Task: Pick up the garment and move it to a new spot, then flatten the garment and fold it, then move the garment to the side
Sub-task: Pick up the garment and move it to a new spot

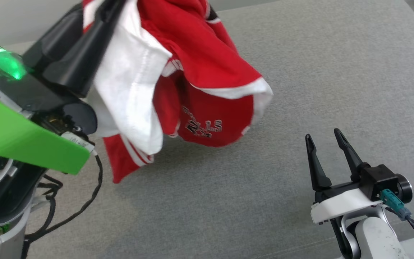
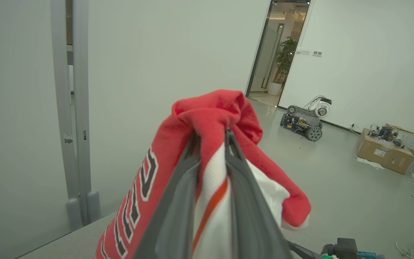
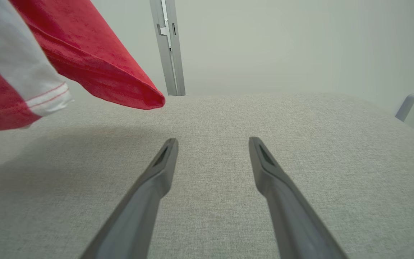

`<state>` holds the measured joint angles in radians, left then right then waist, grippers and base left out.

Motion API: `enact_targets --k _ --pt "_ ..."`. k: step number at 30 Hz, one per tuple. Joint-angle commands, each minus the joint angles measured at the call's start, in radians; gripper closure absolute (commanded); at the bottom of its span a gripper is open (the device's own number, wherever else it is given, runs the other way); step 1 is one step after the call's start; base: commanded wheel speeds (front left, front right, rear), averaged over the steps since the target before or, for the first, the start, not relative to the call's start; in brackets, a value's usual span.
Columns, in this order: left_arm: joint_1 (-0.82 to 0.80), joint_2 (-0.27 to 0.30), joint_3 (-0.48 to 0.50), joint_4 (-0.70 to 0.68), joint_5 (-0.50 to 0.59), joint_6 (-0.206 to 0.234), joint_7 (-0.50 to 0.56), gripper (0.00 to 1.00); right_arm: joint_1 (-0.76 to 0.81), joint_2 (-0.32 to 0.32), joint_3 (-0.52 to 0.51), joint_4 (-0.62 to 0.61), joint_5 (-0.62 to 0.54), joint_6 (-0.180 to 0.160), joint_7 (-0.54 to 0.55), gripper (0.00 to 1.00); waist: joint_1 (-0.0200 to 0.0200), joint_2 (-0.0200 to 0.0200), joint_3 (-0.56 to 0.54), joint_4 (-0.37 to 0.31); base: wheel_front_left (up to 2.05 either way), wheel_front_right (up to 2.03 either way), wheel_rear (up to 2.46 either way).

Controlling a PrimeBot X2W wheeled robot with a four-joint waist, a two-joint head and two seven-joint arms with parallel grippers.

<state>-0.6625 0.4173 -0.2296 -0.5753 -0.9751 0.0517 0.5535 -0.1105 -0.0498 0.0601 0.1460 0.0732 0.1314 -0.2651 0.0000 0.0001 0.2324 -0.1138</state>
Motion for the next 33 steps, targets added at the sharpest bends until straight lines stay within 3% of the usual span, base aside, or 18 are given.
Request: enact_targets --k 1,5,10,18,19,20,21,27,33 --pt "0.009 -0.011 -0.011 0.012 -0.005 -0.001 0.002 1.0 -0.01 -0.001 0.004 0.001 0.012 -0.001 0.001 0.0 0.0 -0.0001 0.021 -0.085 0.0 0.0 0.0" --pt "0.002 -0.054 -0.065 0.113 0.008 -0.002 -0.009 1.0 -0.018 -0.001 0.006 0.0 0.024 -0.001 0.001 0.0 0.0 -0.0001 0.037 -0.145 0.0 0.0 0.0" --pt "0.038 -0.088 -0.128 0.383 0.077 -0.02 -0.071 1.0 -0.03 -0.001 0.015 0.004 0.056 -0.002 0.001 0.0 0.0 -0.0001 0.068 -0.22 0.0 0.0 0.0" --pt "0.016 -0.147 -0.218 0.925 0.278 -0.078 -0.347 1.0 -0.011 -0.001 0.023 0.023 0.072 -0.001 0.001 0.0 0.0 -0.0001 0.091 -0.271 0.0 0.0 0.0" --pt "0.01 -0.156 -0.223 0.97 0.289 -0.08 -0.382 0.71 -0.008 -0.001 0.022 0.023 0.072 -0.001 0.001 0.0 0.0 -0.0001 0.089 -0.271 0.0 0.0 0.0" --pt "0.005 -0.173 -0.223 1.025 0.296 -0.081 -0.427 0.29 -0.001 -0.001 0.019 0.024 0.07 -0.001 0.001 0.0 0.0 -0.0001 0.084 -0.269 0.0 0.0 0.0" --pt "0.001 -0.181 -0.229 1.062 0.312 -0.084 -0.459 0.0 0.004 -0.001 0.014 0.025 0.068 -0.001 0.001 0.0 0.0 -0.0001 0.08 -0.265 0.0 0.0 0.0" --pt "-0.029 -0.197 -0.24 1.168 0.384 -0.057 -0.622 0.0 0.039 -0.001 -0.025 0.024 0.053 -0.001 0.001 0.0 0.0 -0.0001 0.039 -0.224 0.0 0.0 0.0" --pt "-0.044 -0.188 -0.278 1.03 0.465 0.01 -0.654 0.0 0.055 -0.001 -0.045 0.011 0.038 -0.001 0.001 0.0 0.0 -0.0001 0.018 -0.183 0.0 0.0 0.0"
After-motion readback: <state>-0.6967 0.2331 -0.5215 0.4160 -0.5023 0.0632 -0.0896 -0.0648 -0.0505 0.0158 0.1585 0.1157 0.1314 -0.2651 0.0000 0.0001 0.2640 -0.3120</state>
